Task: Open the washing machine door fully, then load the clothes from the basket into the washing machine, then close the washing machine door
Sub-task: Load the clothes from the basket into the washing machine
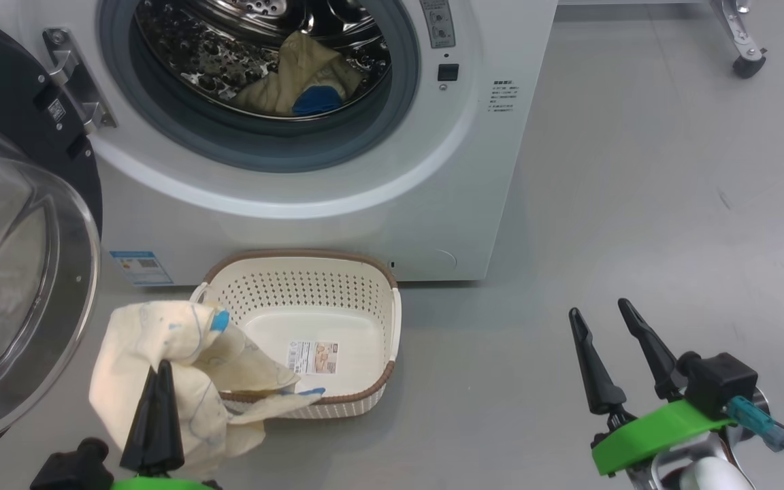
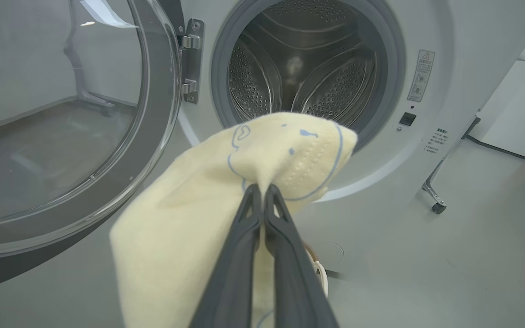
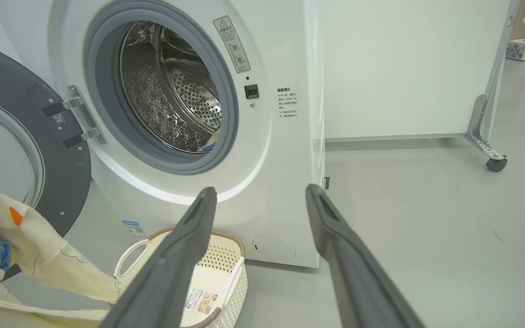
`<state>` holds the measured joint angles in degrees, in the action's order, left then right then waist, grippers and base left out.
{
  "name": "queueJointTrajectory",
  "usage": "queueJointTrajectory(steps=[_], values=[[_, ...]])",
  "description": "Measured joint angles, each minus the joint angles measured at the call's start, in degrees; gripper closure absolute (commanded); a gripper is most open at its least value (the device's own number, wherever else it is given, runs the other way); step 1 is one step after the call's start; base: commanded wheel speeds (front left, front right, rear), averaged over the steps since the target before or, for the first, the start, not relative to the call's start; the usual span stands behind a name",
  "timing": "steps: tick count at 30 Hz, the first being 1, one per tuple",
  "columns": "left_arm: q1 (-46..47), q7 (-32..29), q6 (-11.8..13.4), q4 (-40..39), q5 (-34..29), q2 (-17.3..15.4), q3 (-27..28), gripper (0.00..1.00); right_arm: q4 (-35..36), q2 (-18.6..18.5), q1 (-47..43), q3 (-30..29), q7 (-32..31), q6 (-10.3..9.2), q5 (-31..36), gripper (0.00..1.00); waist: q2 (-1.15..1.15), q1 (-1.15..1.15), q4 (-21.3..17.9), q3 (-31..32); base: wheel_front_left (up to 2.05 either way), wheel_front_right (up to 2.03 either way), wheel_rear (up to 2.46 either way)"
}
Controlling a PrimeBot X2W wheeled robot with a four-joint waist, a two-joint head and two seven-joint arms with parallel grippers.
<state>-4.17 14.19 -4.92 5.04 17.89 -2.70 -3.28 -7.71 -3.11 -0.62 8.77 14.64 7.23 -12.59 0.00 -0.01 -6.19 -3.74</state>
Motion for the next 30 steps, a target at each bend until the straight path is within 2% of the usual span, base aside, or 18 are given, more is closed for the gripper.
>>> queueJointTrajectory(steps=[30], values=[[-2.22,0.00,1.00,-1.18,0.00,0.00,1.11,1.00,-0.02,0.08,-0.46,-0.01,0.00,0.00,0.00,0.00,0.00,0.00,-1.01,2.43,0.00,0.00,0.00]])
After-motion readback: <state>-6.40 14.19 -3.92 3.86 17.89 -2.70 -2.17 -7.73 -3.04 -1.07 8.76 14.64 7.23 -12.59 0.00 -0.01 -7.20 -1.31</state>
